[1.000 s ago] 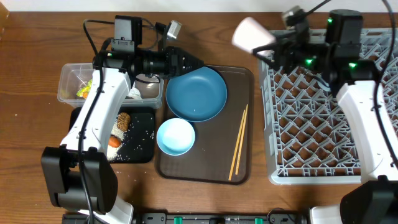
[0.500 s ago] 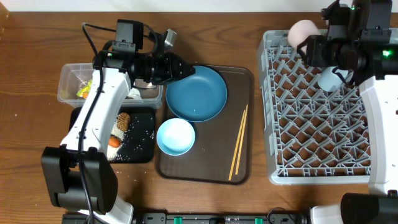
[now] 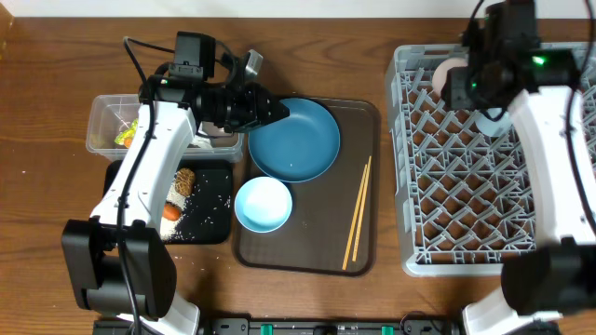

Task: Sort waste into correct bins and load items into the dishwasher rack
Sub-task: 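Release the pink cup from the left gripper, pull it right, then lower the pink cup upside down into the rack with the right gripper, then open the right gripper and release the pink cup beside the blue cup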

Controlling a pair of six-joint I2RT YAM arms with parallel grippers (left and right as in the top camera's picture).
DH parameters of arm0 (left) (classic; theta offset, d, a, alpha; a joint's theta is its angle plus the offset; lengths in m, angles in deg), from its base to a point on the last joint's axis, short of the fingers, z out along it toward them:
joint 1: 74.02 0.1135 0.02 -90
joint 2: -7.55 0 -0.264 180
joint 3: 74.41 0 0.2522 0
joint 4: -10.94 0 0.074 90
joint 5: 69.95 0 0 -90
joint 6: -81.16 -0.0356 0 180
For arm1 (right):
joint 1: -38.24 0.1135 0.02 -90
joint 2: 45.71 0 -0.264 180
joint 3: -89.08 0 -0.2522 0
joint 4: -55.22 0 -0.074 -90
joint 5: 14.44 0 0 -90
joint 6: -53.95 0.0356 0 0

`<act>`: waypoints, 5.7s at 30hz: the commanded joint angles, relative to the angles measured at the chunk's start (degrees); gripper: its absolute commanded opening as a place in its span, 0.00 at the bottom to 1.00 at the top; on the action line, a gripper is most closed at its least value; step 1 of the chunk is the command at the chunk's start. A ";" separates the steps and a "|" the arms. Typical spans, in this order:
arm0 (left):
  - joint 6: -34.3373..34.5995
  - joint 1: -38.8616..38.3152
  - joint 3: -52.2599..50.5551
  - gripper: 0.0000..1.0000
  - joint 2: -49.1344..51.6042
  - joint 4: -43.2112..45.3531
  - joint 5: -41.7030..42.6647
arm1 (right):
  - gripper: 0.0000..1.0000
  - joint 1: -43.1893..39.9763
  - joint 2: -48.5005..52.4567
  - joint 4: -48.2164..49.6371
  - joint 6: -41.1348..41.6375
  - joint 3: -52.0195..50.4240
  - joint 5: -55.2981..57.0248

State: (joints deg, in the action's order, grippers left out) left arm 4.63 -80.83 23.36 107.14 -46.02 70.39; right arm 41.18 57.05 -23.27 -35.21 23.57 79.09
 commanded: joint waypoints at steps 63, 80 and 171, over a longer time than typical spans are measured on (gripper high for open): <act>-0.98 0.09 0.31 0.25 -0.26 -3.04 -2.01 | 0.15 -2.75 7.06 -5.33 0.42 0.87 0.96; -0.98 0.09 0.31 0.25 -0.26 -3.02 -2.03 | 0.26 -2.75 7.06 -1.57 0.44 -3.08 0.96; -6.38 0.09 0.33 0.25 -0.33 -7.34 -19.56 | 0.36 -2.97 4.04 22.18 -2.95 -13.51 7.37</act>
State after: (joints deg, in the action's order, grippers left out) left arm -0.37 -80.83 23.36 107.14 -53.21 52.49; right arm 38.67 61.38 -1.93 -38.59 10.26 86.52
